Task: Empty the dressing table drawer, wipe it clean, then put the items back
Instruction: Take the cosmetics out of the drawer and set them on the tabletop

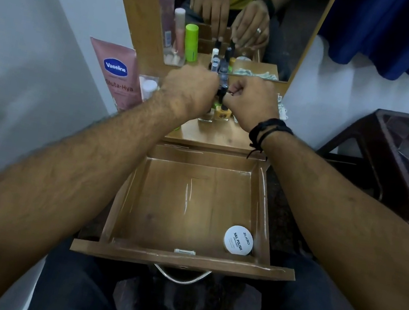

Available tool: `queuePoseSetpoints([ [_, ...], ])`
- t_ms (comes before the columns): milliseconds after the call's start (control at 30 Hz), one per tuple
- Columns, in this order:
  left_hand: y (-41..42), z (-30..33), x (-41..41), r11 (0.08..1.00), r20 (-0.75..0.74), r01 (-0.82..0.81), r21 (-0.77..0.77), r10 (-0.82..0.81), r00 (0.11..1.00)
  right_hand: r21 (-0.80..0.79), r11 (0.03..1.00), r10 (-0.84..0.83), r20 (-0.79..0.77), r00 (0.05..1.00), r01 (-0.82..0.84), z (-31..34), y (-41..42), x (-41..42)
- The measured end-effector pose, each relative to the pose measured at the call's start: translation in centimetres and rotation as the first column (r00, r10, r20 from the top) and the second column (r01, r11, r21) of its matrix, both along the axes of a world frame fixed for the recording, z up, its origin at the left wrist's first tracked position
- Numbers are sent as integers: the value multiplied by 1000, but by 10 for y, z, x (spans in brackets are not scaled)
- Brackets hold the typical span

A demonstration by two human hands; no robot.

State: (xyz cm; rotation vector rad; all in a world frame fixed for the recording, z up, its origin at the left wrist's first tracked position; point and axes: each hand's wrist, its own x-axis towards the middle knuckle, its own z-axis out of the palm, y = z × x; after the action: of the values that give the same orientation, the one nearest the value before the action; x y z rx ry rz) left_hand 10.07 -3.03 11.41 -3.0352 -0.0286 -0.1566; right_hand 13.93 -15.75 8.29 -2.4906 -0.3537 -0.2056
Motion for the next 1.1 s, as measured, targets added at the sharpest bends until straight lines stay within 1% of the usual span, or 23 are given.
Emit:
queuePoseSetpoints([
  [400, 9, -6, 9, 998, 15, -11, -54, 12, 1000, 21, 1000, -3, -11, 1000, 3, -7, 8, 6],
  [600, 13, -13, 11, 998, 47, -21, -59, 24, 999, 11, 1000, 11, 25, 1000, -11, -9, 6, 3],
  [767, 13, -13, 10, 998, 66, -20, -63, 24, 998, 18, 1000, 14, 9, 1000, -15, -8, 2, -1],
  [967, 9, -5, -3, 997, 100, 28, -75, -20, 995, 52, 999, 2, 23, 1000, -4, -2, -8, -16],
  [1100, -7, -3, -26, 992, 106, 85, -97, -74, 992, 6, 1000, 14, 60, 998, -14, 0, -22, -41],
])
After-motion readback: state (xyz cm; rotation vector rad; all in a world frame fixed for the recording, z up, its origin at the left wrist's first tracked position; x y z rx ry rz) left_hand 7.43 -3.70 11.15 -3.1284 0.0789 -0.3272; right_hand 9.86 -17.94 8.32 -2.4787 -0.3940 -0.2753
